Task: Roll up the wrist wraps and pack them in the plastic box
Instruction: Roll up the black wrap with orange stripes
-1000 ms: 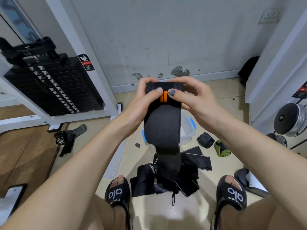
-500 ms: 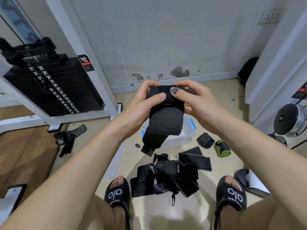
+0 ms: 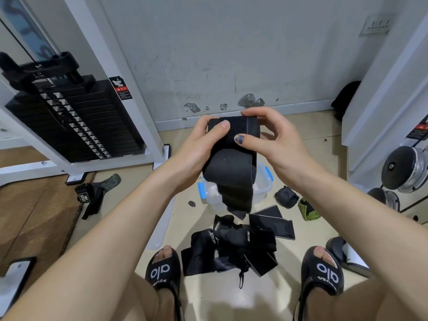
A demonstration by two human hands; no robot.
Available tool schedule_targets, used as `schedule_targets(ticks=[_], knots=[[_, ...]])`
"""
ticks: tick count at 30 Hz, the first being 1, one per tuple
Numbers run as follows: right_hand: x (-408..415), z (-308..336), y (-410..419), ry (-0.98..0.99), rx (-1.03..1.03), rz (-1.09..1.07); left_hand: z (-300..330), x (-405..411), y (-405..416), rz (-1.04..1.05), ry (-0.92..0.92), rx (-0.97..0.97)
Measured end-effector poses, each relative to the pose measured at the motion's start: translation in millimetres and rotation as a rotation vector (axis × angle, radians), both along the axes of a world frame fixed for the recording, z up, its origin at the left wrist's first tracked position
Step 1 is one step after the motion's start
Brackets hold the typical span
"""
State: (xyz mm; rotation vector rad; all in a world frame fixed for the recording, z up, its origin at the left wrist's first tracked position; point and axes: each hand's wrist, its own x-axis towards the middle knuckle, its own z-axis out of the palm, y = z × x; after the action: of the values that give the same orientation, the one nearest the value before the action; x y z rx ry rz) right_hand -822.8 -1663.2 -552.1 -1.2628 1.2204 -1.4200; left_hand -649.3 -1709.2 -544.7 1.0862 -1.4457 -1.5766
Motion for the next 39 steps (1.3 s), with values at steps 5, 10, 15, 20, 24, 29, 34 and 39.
schedule_targets(ticks=[5,10,15,20,24,29,34,39], knots=[[-3.8,1.4,-3.6,-0.001,0.126,0.079,0.1,9.7,-2.9,-0.078,-0.019,-0.047],[0.0,2.1,-3.3,0.025,0.040,-0.011,-4.2,1.6,2.5,0.002,-0.001,-0.023],[5.4,-1.7,2.3,0.111,-0.039,-0.039,-5.3,-4.7,7.3,-0.087,0.002,0.176],[6.2,-2.4,3.3,0.117,0.002,-0.030,-4.2,-7.0,6.3,-0.004,-0.015,0.087],[8.5,-5.2,6.7,0.042,0.205,0.081,-3.4,-4.9,4.0,0.090,0.003,0.057],[9.0,-5.8,5.0,0.070,0.278,0.121,2.3,0.7,3.8,0.098,-0.012,0.070],[5.2,-11.6,1.5,0.053,0.279,0.138,10.8,0.7,7.4,0.125,-0.107,0.073],[5.4,-13.3,-0.9,0.019,0.261,0.155,14.5,3.6,6.8,0.112,-0.149,0.103]])
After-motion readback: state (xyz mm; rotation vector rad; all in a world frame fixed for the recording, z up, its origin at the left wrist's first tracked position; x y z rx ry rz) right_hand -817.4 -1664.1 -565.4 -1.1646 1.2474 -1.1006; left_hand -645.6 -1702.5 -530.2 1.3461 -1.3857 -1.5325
